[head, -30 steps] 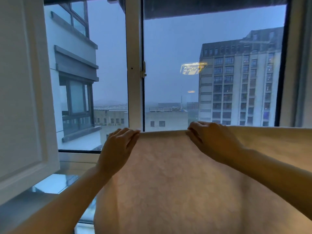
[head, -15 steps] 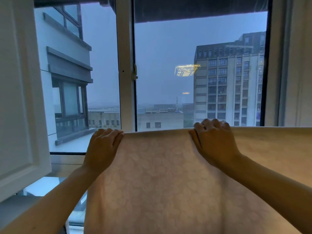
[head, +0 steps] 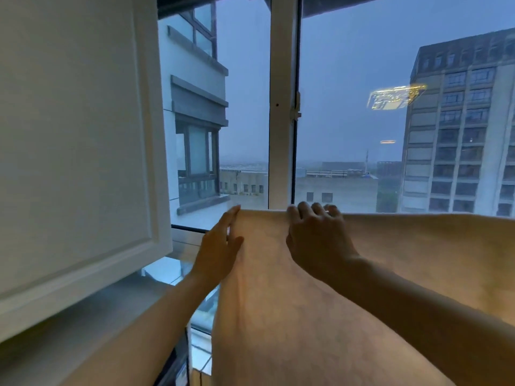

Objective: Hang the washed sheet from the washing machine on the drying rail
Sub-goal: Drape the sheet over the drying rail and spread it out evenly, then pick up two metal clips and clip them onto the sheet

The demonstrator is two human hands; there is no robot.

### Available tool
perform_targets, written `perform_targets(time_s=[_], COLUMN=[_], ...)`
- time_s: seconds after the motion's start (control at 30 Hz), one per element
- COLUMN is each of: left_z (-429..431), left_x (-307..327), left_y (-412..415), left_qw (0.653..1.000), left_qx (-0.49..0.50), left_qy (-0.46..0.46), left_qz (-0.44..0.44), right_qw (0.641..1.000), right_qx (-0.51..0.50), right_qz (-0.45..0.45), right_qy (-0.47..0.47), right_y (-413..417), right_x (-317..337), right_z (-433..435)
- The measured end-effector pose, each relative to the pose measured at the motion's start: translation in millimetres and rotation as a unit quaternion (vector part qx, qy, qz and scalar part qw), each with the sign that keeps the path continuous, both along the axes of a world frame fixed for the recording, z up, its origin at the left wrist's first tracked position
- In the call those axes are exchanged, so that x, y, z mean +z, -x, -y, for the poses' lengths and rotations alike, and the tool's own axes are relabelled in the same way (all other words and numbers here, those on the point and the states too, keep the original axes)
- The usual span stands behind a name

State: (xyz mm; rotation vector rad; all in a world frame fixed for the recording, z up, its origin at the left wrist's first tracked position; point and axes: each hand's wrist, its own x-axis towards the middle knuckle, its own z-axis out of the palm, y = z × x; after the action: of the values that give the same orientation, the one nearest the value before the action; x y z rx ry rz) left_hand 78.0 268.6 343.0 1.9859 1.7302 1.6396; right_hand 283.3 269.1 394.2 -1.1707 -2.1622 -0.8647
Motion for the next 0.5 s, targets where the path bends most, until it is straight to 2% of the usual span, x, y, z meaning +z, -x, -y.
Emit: perform_targets(time_s=[0.1, 0.3, 0.5], left_z=[18, 70, 160], left_x=[-5, -16, -60], left_y=[-2, 16, 52], left_qw=[0.998, 0.996, 0.967], left_qx=[-0.030, 0.086, 0.230], left_qy=[0.058, 0.027, 0.092], left_qz=[0.026, 0.022, -0.061], right_qw=[0.998, 0.975, 0.957], right_qx=[0.061, 0.217, 0.278], right_qz=[-0.003, -0.035, 0.015], right_qy=[0.014, 0.024, 0.085], right_y=[21, 52, 101], right_x=[-3, -17, -83], right_z=[0, 9, 31])
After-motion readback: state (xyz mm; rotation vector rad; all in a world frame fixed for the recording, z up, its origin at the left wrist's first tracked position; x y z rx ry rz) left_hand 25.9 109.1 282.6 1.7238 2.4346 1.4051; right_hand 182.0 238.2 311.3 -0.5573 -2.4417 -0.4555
